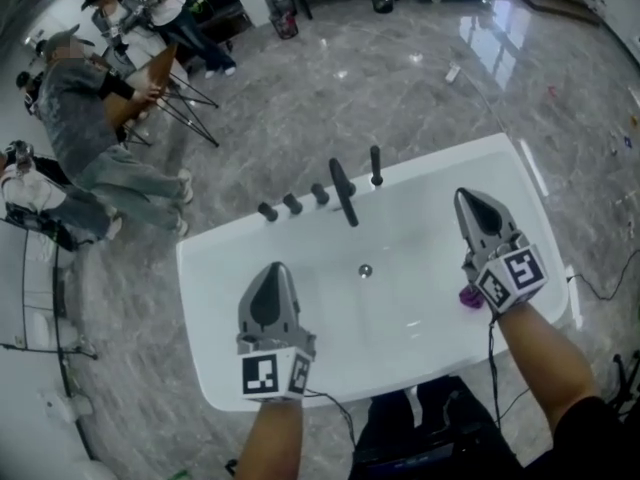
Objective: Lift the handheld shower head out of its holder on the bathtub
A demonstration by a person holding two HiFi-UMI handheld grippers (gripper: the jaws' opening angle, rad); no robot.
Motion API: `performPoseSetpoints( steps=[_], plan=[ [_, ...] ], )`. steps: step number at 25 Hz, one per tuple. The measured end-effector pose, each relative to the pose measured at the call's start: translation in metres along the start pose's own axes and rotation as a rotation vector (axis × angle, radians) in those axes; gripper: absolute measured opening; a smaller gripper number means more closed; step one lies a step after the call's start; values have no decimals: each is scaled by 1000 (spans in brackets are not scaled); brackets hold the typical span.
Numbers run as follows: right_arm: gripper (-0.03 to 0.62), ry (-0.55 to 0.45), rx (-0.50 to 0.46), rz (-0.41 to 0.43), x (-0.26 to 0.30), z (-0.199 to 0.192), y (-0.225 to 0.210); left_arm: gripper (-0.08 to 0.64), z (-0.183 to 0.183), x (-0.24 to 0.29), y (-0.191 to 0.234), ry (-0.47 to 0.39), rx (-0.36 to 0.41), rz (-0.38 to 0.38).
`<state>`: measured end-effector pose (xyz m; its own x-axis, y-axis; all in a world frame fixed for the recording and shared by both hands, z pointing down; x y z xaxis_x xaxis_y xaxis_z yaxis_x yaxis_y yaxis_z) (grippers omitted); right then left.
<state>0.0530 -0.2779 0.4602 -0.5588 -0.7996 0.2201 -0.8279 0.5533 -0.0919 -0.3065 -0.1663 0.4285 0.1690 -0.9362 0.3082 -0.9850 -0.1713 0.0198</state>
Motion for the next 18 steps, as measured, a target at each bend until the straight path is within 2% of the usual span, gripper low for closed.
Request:
performPoseSetpoints(
  steps=[6,11,18],
  plan=[
    [5,20,-21,-5,33,-11,-17,9,-14,41,2,-18,-22,8],
    [5,39,-58,34,72,-30,-24,9,-35,85,3,-1,-14,3],
    [5,109,17,78,125,-62,-36,9,-44,136,8,13,3,5]
  ],
)
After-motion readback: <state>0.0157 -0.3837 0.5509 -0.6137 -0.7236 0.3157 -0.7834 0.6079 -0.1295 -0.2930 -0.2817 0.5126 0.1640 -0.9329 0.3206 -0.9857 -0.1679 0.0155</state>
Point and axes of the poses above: the fingertips, and each gripper's own axes: x forward along the fingers, y to its left, z out of its top, the point moved 9 cm from there along -x, backward along the fingers, and after that the axes turned 12 degrees about y, right-handed, at the moved point
